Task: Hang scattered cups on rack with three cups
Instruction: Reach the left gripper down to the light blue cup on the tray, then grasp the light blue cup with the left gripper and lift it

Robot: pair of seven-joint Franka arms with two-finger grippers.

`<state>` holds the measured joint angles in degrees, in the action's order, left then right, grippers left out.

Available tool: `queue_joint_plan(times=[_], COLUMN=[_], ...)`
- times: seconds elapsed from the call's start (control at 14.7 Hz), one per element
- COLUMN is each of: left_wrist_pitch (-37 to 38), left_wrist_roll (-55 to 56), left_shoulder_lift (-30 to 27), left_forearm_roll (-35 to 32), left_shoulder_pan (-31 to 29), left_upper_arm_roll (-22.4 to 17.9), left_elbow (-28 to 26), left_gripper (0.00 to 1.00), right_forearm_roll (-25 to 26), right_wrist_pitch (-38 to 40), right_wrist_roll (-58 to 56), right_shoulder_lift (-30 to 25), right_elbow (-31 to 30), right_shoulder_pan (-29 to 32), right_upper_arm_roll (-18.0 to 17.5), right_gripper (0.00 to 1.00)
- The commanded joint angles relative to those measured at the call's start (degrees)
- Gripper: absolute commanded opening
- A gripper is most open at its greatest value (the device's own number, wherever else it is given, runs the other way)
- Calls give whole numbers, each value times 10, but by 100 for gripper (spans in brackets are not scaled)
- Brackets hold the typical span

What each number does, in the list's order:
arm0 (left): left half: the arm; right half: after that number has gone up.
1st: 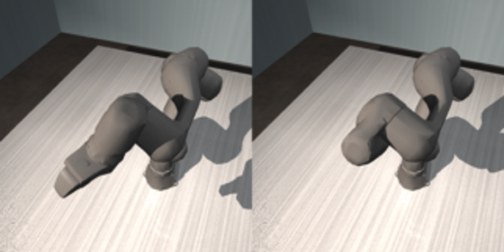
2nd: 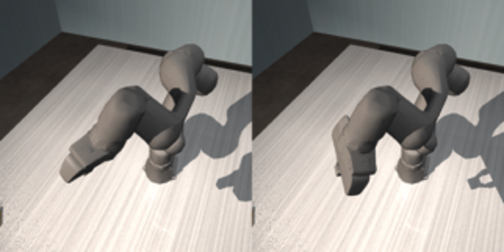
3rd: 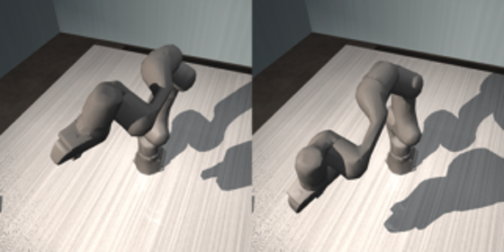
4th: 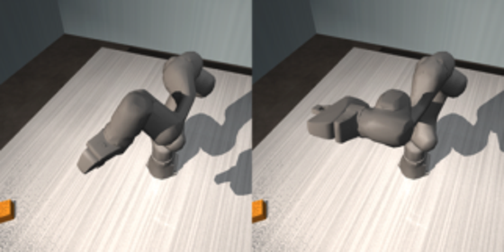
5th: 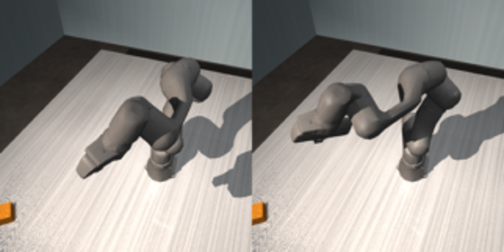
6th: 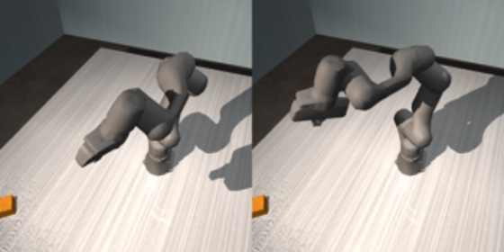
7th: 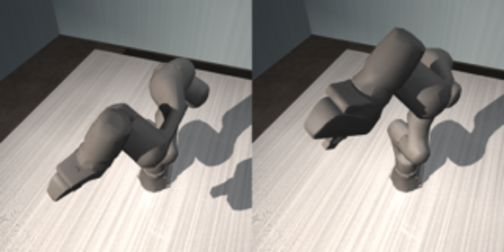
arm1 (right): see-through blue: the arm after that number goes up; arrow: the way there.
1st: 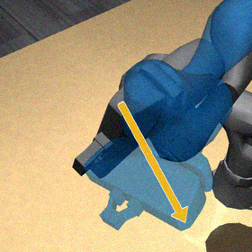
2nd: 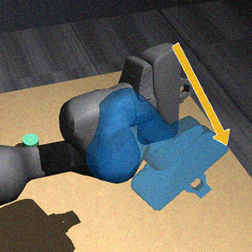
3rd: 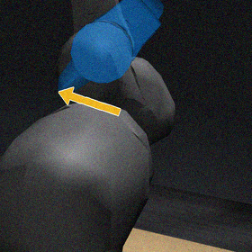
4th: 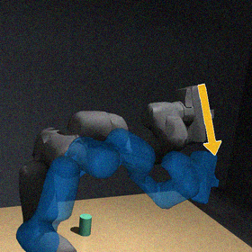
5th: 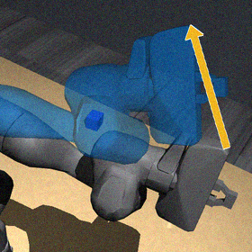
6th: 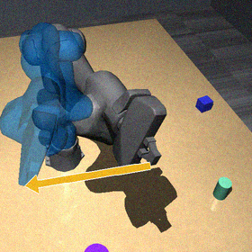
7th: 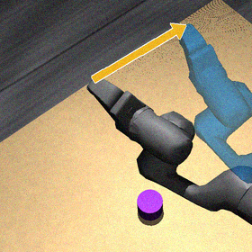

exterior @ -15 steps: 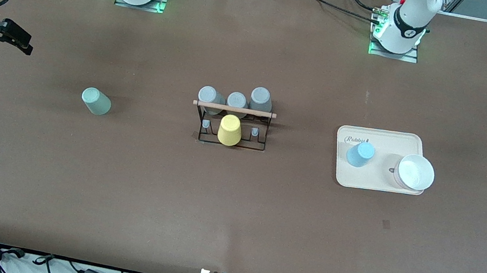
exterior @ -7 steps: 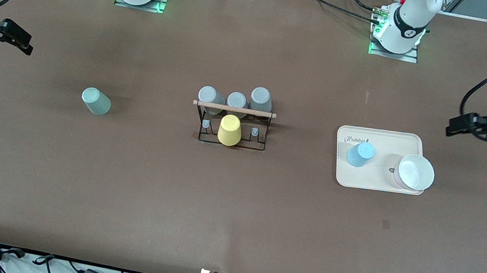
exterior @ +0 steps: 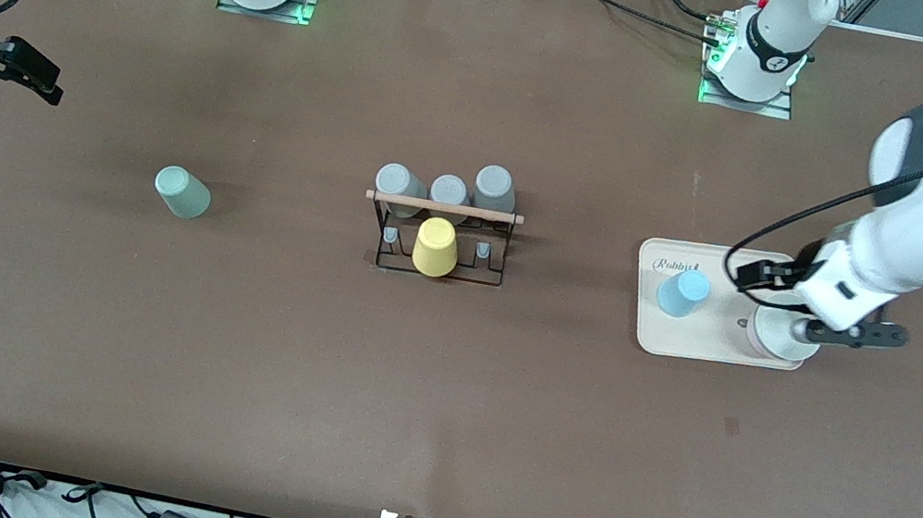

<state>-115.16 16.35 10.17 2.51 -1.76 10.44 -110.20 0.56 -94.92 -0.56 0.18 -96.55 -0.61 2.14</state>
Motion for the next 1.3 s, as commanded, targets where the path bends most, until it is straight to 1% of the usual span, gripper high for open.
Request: queue_joint_plan(times=[0.0,0.14,0.27,0.41,0.75,0.89,0.95,1.02,1.23], left_wrist_pitch=[-72,-132,-187,-223,-245,-248,-248,-248,-246], left_wrist_roll=[27,28,29,29,28,29,29,29,28], left_shoulder_lift=[8,17,37,51,81,85,85,85,85], left_forearm_roll=[5,0,0,0,-2,-10,-11,-11,-12], left_shoulder_pan=[-4,1,10,10,10,11,11,11,11], left_upper_arm_roll=[17,20,20,20,20,20,20,19,19], left_elbow=[-60,-105,-132,-150,-155,-157,-161,-161,-162], left_gripper=[100,100,100,100,100,100,98,93,71], right_forearm_roll=[7,8,7,6,6,6,6,6,6], right_wrist_pitch=[2,1,0,0,-1,-1,-1,-2,-10], right_wrist_roll=[-4,-4,-2,-1,-1,-1,-1,-1,-1], right_shoulder_lift=[1,2,2,2,2,2,2,2,2], right_elbow=[1,1,1,1,1,1,1,1,1], right_shoulder_pan=[4,7,7,7,7,7,7,7,7], right_upper_arm_roll=[-6,-6,-6,-6,-6,-6,-6,-6,-6], right_gripper=[100,100,100,100,100,100,100,100,100])
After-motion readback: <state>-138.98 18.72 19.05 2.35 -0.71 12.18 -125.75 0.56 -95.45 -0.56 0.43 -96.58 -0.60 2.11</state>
